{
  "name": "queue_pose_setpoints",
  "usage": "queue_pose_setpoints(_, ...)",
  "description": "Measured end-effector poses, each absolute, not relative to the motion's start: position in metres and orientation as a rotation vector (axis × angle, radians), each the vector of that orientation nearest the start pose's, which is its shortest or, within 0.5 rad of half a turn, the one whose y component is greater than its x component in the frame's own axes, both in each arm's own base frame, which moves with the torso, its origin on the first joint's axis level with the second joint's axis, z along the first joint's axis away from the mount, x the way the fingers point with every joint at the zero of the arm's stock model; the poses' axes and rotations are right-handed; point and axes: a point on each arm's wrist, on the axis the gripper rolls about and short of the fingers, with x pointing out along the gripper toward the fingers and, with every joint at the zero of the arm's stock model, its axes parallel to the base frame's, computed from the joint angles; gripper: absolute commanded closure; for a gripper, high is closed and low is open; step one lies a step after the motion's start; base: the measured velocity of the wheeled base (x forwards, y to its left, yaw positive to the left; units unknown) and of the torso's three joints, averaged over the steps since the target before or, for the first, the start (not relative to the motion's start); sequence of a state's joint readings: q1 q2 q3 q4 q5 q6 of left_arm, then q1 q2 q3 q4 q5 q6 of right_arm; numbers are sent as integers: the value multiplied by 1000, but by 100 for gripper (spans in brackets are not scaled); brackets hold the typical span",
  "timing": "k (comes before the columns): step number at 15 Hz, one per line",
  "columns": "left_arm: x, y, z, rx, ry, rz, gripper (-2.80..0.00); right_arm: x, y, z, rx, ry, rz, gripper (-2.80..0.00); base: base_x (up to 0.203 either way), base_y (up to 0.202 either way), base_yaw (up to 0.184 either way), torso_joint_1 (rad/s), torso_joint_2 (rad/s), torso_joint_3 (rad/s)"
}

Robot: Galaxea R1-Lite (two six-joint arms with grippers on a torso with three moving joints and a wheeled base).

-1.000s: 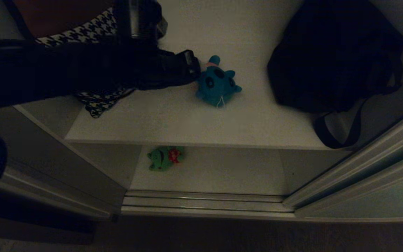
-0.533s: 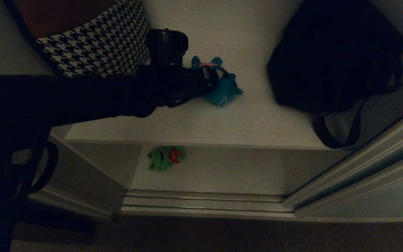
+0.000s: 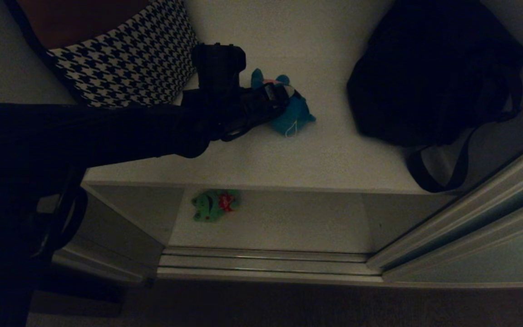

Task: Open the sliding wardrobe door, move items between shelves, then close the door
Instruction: Place the blue doll on the lower shelf

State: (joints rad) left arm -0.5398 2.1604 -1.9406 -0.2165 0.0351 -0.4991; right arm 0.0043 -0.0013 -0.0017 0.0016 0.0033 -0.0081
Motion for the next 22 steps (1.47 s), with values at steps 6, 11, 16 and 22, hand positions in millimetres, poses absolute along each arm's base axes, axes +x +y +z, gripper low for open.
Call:
queue_pose_setpoints(6, 393, -235, 282, -486, 148, -521, 0, -23, 0, 76, -8, -2, 7, 0, 0, 0, 0, 0, 0, 0)
queue_pose_setpoints(11, 386, -232, 291, -487, 143, -534, 0, -23, 0, 76, -8, -2, 8, 0, 0, 0, 0, 0, 0, 0)
queue_pose_setpoints(16, 354, -213, 332, -460, 107, -518, 0, -23, 0, 76, -8, -2, 8, 0, 0, 0, 0, 0, 0, 0)
queue_pose_setpoints(22, 272, -155, 385, -267, 64, -444, 0, -23, 0, 76, -8, -2, 7, 0, 0, 0, 0, 0, 0, 0)
